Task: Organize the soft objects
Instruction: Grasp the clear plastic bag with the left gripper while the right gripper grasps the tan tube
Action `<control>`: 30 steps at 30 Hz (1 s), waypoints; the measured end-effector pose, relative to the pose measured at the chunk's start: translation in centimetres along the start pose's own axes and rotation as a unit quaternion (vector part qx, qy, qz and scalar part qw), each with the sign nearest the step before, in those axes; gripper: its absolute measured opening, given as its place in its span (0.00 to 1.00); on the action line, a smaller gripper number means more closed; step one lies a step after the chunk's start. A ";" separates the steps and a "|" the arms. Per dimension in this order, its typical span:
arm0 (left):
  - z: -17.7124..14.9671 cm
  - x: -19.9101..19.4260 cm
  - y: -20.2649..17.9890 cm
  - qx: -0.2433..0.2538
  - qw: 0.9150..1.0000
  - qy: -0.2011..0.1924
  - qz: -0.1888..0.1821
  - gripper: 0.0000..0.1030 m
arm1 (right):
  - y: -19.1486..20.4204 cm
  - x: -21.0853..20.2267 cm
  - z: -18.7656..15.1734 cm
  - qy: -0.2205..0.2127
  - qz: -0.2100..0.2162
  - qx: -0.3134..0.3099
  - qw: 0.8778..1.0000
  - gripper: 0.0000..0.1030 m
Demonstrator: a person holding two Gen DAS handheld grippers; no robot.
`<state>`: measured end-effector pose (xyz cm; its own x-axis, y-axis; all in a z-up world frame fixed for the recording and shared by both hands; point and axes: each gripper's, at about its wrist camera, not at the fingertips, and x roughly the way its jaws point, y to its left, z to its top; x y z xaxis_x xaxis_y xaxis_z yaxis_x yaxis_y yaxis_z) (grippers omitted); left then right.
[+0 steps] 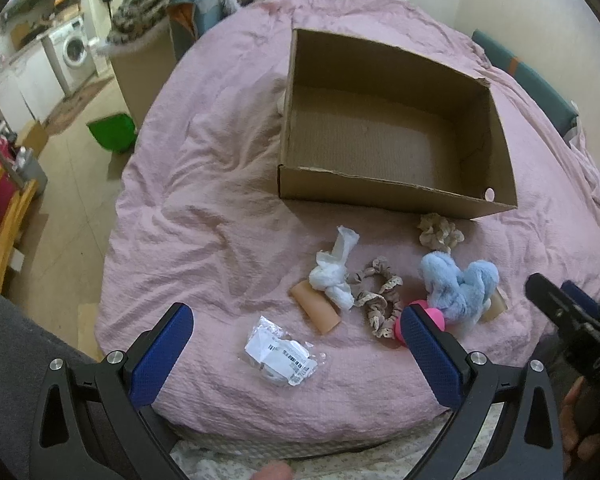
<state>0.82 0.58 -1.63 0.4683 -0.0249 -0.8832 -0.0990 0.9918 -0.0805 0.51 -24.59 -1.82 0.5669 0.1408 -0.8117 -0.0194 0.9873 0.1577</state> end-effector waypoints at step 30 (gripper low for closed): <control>-0.8 6.2 4.0 -0.079 0.984 0.157 -0.030 0.08 | -2.7 1.9 0.7 0.056 0.038 0.076 0.995 1.00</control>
<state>2.60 4.29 -7.84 0.1851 -0.1441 -0.9721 -0.2261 0.9564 -0.1848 2.16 -27.04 -3.38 0.4725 0.2308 -0.8506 0.0699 0.9523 0.2972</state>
